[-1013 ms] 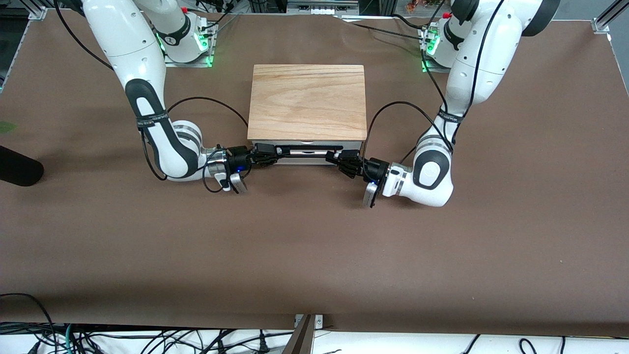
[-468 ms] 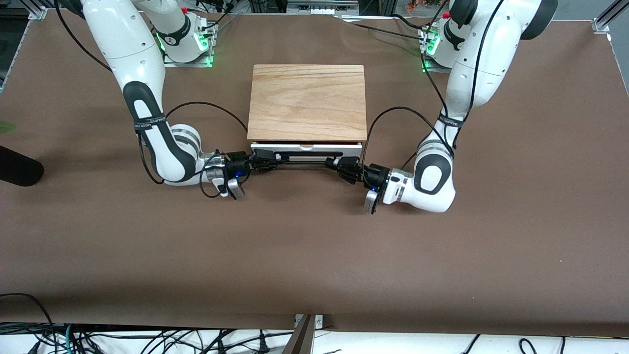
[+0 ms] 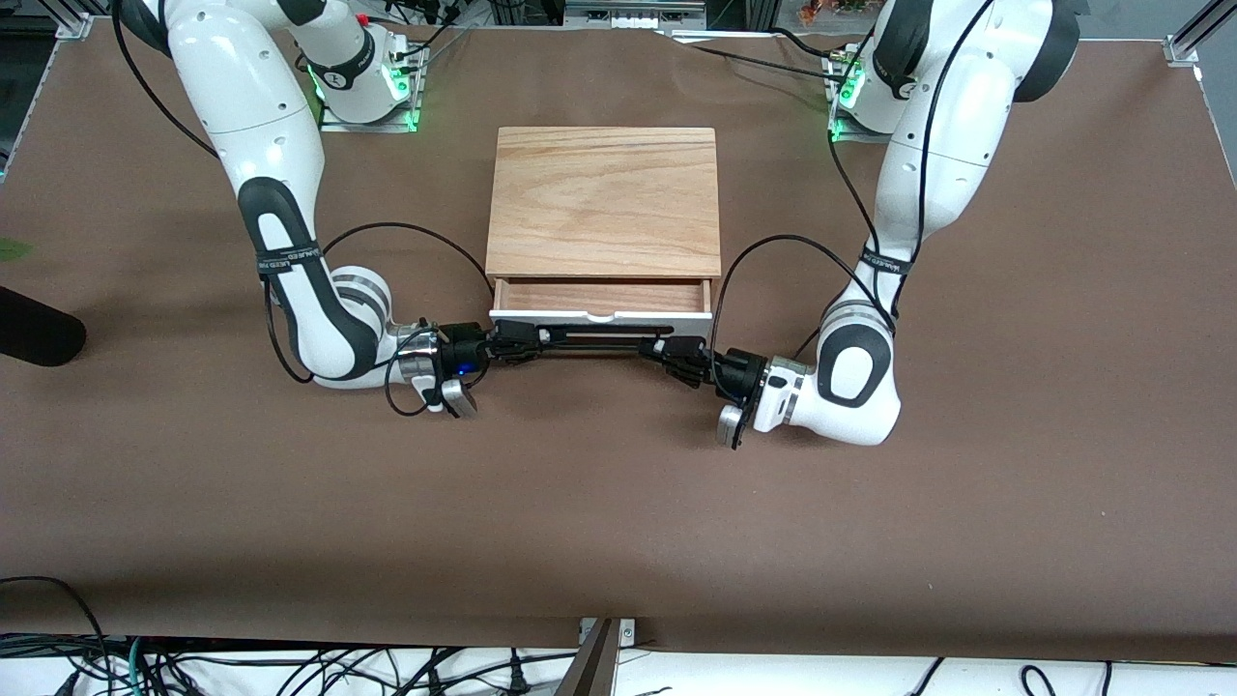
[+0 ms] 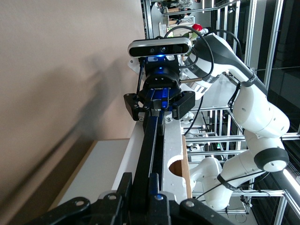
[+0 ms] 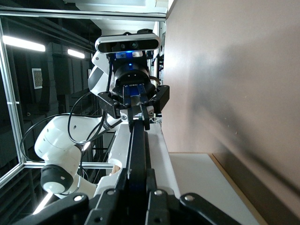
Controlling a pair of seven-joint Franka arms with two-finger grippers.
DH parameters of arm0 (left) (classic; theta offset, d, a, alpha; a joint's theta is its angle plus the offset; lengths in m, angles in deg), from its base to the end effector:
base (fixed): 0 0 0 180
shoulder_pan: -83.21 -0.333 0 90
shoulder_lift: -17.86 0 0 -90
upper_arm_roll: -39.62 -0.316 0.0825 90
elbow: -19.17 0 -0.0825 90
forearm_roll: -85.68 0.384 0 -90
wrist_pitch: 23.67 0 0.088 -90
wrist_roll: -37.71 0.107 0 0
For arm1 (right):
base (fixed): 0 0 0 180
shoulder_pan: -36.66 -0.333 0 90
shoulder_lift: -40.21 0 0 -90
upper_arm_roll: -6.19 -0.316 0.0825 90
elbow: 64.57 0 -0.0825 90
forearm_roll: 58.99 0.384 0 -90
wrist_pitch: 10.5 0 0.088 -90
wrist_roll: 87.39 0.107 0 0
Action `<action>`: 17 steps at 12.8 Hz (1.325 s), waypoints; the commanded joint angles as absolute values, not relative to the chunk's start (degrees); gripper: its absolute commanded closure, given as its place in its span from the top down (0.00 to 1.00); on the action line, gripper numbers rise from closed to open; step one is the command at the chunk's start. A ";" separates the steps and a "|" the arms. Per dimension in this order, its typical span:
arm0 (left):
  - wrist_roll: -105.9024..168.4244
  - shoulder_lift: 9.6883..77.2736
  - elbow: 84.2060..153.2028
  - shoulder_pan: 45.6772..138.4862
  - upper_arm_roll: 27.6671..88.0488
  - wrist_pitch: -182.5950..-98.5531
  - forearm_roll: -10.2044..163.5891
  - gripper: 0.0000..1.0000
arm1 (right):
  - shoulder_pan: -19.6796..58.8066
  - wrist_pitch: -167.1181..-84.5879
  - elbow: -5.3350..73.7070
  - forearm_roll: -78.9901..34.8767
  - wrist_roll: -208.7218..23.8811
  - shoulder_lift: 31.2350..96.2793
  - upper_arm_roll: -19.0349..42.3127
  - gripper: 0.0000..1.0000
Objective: Pull top drawer with both arms simultaneously
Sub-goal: 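Pull the drawer handle outward from the box with both grippers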
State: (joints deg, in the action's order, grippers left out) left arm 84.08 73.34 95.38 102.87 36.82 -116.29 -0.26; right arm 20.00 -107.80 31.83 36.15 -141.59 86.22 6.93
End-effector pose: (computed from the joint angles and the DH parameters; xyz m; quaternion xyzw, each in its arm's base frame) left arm 0.6481 -0.3130 0.1795 0.7336 -0.1530 -0.0811 0.6571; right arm 0.6009 0.2708 0.1636 -0.7241 -0.0593 0.0353 0.6862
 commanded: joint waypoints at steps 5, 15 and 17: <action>75.94 75.25 84.74 103.42 37.34 -120.97 -2.21 0.00 | 24.53 -110.77 19.20 38.74 -133.10 90.65 6.89 0.13; 77.43 75.60 87.36 102.63 37.42 -121.23 -2.29 0.25 | 25.76 -113.06 13.39 38.57 -133.36 94.52 7.60 0.20; 77.97 75.87 87.72 102.72 37.42 -121.23 -2.21 0.57 | 25.76 -113.06 13.39 38.57 -133.36 94.52 7.60 0.67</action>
